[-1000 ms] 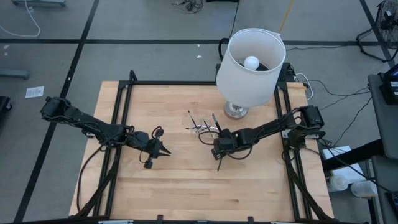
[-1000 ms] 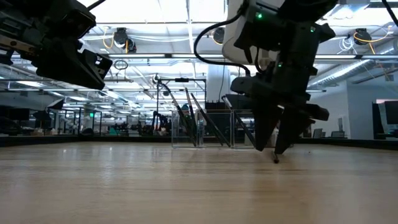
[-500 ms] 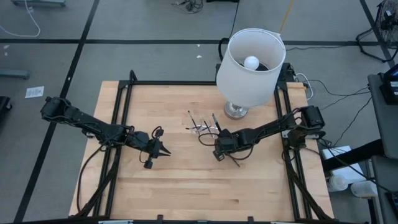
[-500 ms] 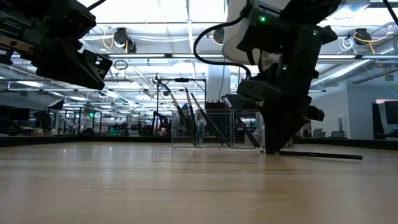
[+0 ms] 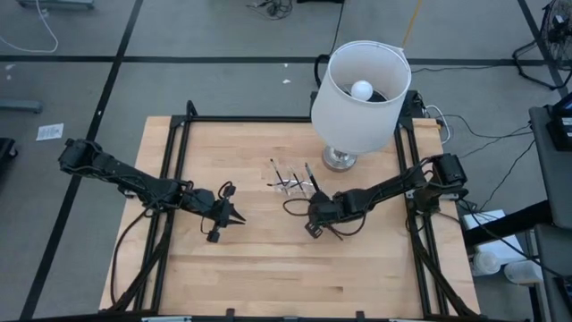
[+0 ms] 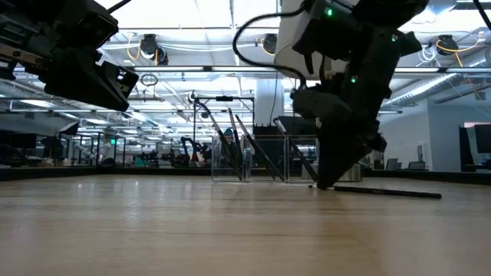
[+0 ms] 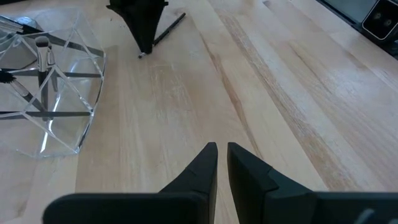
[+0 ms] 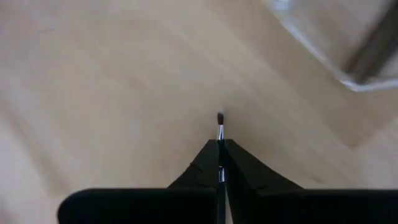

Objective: Pick & Place Makeup Brushes
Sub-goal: Put the black eyeshadow brush into the transparent organizer

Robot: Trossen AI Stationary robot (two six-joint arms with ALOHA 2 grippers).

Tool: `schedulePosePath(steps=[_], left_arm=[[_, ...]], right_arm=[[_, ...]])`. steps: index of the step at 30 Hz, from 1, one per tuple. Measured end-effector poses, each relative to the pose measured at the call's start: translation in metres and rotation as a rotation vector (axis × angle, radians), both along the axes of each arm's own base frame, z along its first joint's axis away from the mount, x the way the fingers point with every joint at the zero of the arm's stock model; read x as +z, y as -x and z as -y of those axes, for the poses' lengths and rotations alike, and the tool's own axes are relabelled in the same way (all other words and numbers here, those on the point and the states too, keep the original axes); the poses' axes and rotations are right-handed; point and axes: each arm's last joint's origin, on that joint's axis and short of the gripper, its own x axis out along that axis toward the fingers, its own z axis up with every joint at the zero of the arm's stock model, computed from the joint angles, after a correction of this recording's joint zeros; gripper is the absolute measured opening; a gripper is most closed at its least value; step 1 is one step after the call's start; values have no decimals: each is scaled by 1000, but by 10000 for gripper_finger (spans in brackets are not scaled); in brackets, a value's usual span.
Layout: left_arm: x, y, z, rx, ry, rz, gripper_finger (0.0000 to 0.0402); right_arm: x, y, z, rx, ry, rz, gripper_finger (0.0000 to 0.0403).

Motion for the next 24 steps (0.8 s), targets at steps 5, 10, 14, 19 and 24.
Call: schedulePosePath(steps=[5,10,14,19,24], left_arm=[[0,0,0,0,0,-1,47],[0,0,0,1,0,-4,47],[0,0,0,1,0,-4,47],[0,0,0,1,1,1,47],[0,0,0,8,-4,-3,47]], right_arm=[[31,-10,-13,88,48,146,0],[48,-11,-21,120,179,261,0],[72,-8,-27,111,374,381,0],[103,-7,-27,170,461,534,0],[134,-9,-27,322,654,680,0]])
